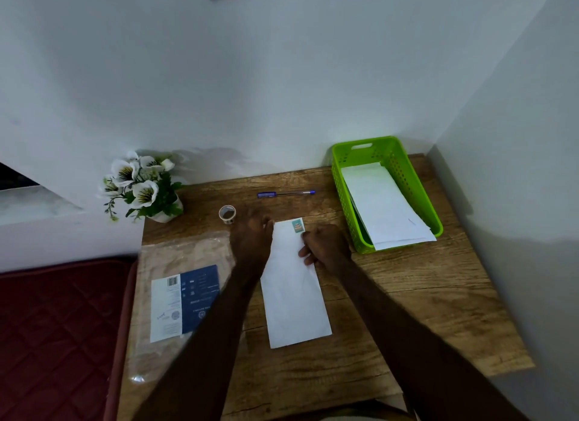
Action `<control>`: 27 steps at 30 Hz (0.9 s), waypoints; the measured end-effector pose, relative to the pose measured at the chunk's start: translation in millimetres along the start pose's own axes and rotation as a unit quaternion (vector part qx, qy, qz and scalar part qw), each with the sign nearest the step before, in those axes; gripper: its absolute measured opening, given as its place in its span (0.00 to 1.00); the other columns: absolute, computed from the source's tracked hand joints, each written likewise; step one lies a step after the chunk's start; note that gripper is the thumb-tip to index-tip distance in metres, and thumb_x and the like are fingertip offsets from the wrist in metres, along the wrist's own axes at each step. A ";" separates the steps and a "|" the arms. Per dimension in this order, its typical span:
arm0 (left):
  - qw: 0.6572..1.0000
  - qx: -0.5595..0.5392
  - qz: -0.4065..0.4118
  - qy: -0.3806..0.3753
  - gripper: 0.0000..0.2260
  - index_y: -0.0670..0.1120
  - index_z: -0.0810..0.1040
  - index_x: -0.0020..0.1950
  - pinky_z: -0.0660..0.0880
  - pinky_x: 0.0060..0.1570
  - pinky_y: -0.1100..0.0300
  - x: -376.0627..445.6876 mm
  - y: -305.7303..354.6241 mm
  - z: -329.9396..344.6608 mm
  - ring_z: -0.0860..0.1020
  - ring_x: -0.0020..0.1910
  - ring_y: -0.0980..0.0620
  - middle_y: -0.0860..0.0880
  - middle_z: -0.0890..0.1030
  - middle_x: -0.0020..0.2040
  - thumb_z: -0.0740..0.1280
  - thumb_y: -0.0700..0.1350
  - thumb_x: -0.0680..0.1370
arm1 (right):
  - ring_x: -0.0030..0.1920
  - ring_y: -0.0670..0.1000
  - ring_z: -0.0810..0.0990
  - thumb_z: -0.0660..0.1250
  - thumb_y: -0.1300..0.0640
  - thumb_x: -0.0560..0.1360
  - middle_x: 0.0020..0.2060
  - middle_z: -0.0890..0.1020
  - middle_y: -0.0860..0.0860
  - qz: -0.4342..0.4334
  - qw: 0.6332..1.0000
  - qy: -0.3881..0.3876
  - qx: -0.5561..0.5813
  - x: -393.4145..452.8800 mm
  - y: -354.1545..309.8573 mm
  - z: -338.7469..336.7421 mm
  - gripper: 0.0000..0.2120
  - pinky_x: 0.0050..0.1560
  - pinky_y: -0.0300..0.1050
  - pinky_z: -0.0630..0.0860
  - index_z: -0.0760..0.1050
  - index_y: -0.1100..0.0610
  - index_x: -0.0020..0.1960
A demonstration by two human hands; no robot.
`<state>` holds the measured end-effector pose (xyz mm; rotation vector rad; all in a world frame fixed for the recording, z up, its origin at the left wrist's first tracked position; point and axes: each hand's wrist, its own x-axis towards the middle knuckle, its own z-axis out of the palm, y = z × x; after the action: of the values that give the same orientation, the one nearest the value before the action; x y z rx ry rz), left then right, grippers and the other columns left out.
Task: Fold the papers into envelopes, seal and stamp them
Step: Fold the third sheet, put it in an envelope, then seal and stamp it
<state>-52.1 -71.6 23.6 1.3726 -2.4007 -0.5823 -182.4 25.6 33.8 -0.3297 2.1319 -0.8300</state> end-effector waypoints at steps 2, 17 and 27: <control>0.998 0.036 -0.047 0.016 0.13 0.45 0.82 0.61 0.76 0.62 0.44 -2.8 -1.2 -3.6 0.77 0.64 0.41 0.42 0.80 0.65 0.69 0.50 0.81 | 0.24 0.49 0.82 0.64 0.53 0.82 0.30 0.85 0.51 0.001 1.000 0.003 -0.003 1.0 -0.6 0.9 0.11 0.25 0.38 0.73 0.81 0.59 0.48; 0.978 -0.050 -0.188 -0.075 0.16 0.44 0.82 0.54 0.81 0.48 0.53 15.4 -5.7 0.7 0.83 0.47 0.49 0.47 0.85 0.50 0.79 0.52 0.72 | 0.24 0.48 0.83 0.67 0.52 0.80 0.28 0.85 0.49 -0.019 0.999 0.035 0.004 1.7 7.2 5.1 0.11 0.29 0.39 0.79 0.82 0.59 0.52; 0.955 -0.214 -0.200 -0.036 0.07 0.43 0.83 0.53 0.77 0.46 0.59 5.1 -5.0 -7.9 0.81 0.47 0.52 0.48 0.84 0.50 0.74 0.45 0.78 | 0.25 0.49 0.83 0.65 0.51 0.80 0.27 0.84 0.50 -0.046 0.998 0.033 -0.005 -1.3 11.1 4.2 0.11 0.31 0.42 0.80 0.81 0.55 0.45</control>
<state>-47.3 -79.8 28.3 1.6522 -1.8847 -1.1929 -177.8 32.7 25.3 -0.4126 2.1975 -0.8930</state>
